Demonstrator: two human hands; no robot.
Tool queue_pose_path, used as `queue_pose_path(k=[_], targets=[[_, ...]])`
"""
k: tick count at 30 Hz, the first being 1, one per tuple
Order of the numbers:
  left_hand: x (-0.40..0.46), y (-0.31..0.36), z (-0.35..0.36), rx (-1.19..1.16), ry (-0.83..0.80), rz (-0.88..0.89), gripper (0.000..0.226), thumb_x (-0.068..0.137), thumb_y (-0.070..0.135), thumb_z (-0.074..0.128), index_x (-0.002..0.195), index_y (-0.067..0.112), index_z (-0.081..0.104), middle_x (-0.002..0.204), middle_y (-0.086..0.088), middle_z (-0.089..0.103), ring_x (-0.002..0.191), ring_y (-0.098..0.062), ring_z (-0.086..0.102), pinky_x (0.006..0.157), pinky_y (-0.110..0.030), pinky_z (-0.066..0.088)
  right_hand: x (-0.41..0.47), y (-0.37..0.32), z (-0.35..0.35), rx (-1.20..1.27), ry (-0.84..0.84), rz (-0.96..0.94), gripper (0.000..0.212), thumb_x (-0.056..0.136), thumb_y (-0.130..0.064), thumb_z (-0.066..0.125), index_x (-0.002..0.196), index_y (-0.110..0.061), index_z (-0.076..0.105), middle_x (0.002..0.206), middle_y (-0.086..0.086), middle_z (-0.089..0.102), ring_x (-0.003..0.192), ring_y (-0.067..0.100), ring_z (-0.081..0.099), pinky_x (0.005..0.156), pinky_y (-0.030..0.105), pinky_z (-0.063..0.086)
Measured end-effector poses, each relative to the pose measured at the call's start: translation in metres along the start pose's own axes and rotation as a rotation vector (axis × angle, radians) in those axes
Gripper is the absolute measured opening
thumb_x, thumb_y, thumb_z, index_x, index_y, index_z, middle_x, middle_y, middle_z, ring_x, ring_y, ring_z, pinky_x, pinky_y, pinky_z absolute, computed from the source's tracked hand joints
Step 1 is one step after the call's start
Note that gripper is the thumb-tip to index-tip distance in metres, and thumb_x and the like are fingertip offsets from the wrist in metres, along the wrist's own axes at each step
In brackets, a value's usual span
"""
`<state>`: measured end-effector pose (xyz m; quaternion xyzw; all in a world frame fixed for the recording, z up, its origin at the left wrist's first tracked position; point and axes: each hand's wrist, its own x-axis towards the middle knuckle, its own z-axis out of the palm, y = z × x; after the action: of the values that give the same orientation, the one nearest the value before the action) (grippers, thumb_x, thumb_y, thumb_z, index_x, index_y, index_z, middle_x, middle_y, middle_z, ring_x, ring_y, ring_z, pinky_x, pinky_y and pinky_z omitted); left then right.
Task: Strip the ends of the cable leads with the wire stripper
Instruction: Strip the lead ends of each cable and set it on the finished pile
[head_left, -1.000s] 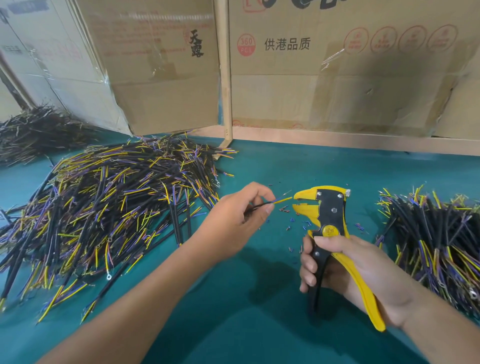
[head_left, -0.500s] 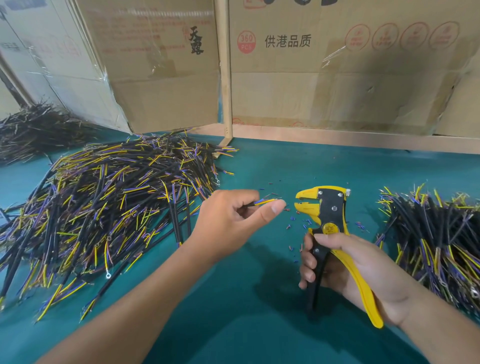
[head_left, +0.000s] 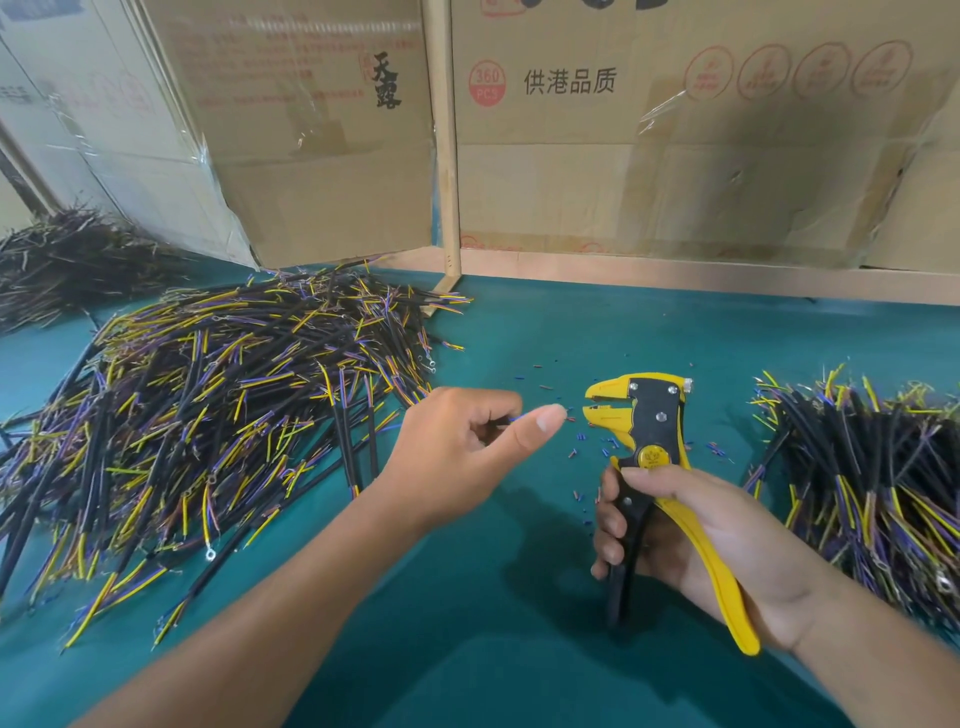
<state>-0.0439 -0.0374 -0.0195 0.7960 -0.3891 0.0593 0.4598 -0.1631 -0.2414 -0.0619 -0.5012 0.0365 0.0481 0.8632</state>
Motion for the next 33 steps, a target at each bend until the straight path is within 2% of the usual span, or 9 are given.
queue_pose_path(k=[6,9,12,14,16,18,20,27,33], targets=[[-0.001,-0.001,-0.001,0.091,0.015,0.020,0.058,0.081,0.063,0.055,0.060,0.021,0.021,0.055,0.004,0.020,0.058,-0.013,0.018,0.052,-0.031,0.017,0.005,-0.013,0.020,-0.071,-0.015,0.128,0.023,0.081,-0.022,0.069,0.090,-0.003,0.061,0.076,0.018,0.049,0.066,0.033,0.052,0.069,0.048,0.055],[-0.001,-0.004,-0.001,0.078,0.007,-0.008,0.041,0.074,0.058,0.057,0.061,0.027,0.034,0.053,0.009,0.035,0.054,-0.011,0.028,0.053,-0.030,0.027,0.010,-0.012,0.017,-0.062,-0.036,0.149,0.029,0.075,-0.025,0.076,0.090,-0.003,0.062,0.076,0.018,0.050,0.066,0.033,0.052,0.069,0.049,0.055],[0.002,-0.007,0.001,0.083,-0.004,-0.073,0.027,0.070,0.051,0.056,0.082,0.030,0.046,0.066,0.011,0.044,0.063,-0.010,0.041,0.073,-0.040,0.050,0.012,-0.009,0.012,-0.059,-0.058,0.134,0.040,0.068,-0.028,0.086,0.089,-0.004,0.062,0.076,0.018,0.050,0.066,0.033,0.052,0.069,0.051,0.054],[0.003,-0.010,0.004,0.081,-0.035,-0.104,0.025,0.072,0.044,0.056,0.093,0.033,0.047,0.068,0.011,0.044,0.065,-0.007,0.045,0.083,-0.044,0.052,0.014,-0.008,0.009,-0.056,-0.074,0.126,0.039,0.072,-0.028,0.085,0.092,-0.003,0.063,0.077,0.018,0.051,0.067,0.034,0.053,0.072,0.051,0.054],[0.004,-0.012,0.007,0.117,-0.049,-0.095,0.021,0.077,0.039,0.057,0.095,0.036,0.048,0.068,0.011,0.045,0.064,-0.008,0.045,0.076,-0.038,0.051,0.015,-0.006,0.006,-0.055,-0.096,0.130,0.036,0.075,-0.028,0.084,0.093,-0.004,0.064,0.078,0.018,0.052,0.068,0.034,0.054,0.073,0.052,0.054],[0.004,-0.013,0.008,0.128,-0.064,-0.061,0.013,0.080,0.038,0.059,0.091,0.036,0.052,0.070,0.015,0.049,0.058,-0.005,0.043,0.060,-0.028,0.038,0.018,-0.003,0.000,-0.042,-0.096,0.128,0.036,0.075,-0.029,0.084,0.093,-0.004,0.064,0.077,0.018,0.052,0.068,0.034,0.054,0.073,0.053,0.053],[0.005,-0.014,0.010,0.099,-0.081,-0.038,0.006,0.083,0.038,0.060,0.084,0.032,0.058,0.073,0.017,0.053,0.053,-0.004,0.040,0.056,-0.024,0.029,0.022,0.000,-0.005,-0.036,-0.110,0.140,0.033,0.079,-0.028,0.082,0.093,-0.005,0.065,0.078,0.018,0.053,0.069,0.034,0.055,0.074,0.053,0.053],[0.005,-0.019,0.014,0.016,-0.132,-0.041,0.026,0.088,0.048,0.059,0.080,0.023,0.059,0.065,0.013,0.046,0.056,-0.010,0.032,0.055,-0.029,0.030,0.031,0.007,-0.019,-0.001,-0.138,0.163,0.025,0.090,-0.027,0.072,0.097,-0.004,0.064,0.080,0.018,0.056,0.072,0.035,0.057,0.077,0.055,0.052],[0.003,-0.019,0.014,0.079,-0.155,-0.052,0.051,0.085,0.069,0.047,0.073,0.019,0.043,0.060,0.011,0.039,0.056,-0.011,0.029,0.053,-0.029,0.028,0.027,0.004,-0.014,-0.018,-0.122,0.144,0.030,0.082,-0.029,0.079,0.094,-0.005,0.065,0.078,0.018,0.055,0.069,0.034,0.056,0.074,0.054,0.053]])
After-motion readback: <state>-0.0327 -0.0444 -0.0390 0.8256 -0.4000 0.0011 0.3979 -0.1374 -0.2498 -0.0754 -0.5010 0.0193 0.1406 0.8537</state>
